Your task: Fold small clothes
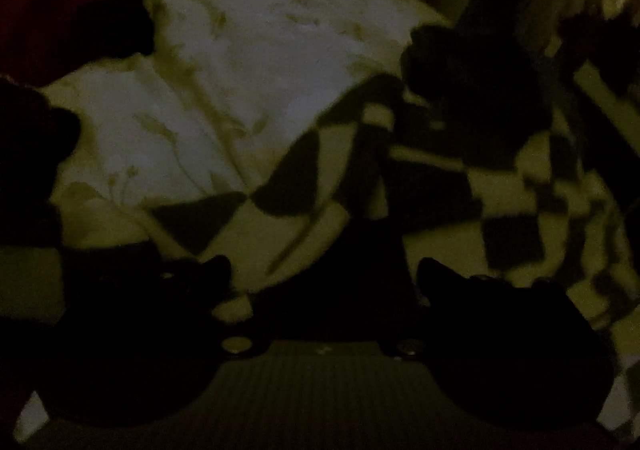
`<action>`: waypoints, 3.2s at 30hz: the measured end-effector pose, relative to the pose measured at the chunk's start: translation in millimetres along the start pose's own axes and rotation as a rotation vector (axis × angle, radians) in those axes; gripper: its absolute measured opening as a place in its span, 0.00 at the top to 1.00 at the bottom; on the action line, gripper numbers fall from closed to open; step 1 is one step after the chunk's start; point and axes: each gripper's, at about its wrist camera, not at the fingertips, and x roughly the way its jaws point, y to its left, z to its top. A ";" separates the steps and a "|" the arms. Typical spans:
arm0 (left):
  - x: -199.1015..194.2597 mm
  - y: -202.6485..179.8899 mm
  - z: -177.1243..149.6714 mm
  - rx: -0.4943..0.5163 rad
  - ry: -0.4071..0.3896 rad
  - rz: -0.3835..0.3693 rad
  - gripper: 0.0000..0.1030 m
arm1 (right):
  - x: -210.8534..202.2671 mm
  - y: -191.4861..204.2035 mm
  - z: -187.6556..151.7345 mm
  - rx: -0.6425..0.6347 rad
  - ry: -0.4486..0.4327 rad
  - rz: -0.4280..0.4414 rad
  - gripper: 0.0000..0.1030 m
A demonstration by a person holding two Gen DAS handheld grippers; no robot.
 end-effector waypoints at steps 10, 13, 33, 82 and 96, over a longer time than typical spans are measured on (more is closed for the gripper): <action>-25.9 21.3 9.8 0.015 -0.071 0.122 0.31 | 1.0 -4.2 -1.6 0.037 0.002 0.012 0.00; -34.1 18.5 3.2 -0.018 0.013 -0.118 0.31 | 1.8 -3.6 -2.7 0.034 0.006 0.013 0.00; 22.7 39.4 21.0 -0.131 0.062 -0.105 0.31 | 6.4 -2.9 -5.0 0.031 0.027 0.015 0.00; -174.6 46.2 10.8 0.147 -0.208 0.429 0.00 | -43.0 131.2 16.1 -0.324 0.113 0.201 0.08; -195.8 94.0 -48.5 0.127 -0.249 0.528 0.00 | 29.5 356.7 -50.4 -0.559 0.316 0.537 0.03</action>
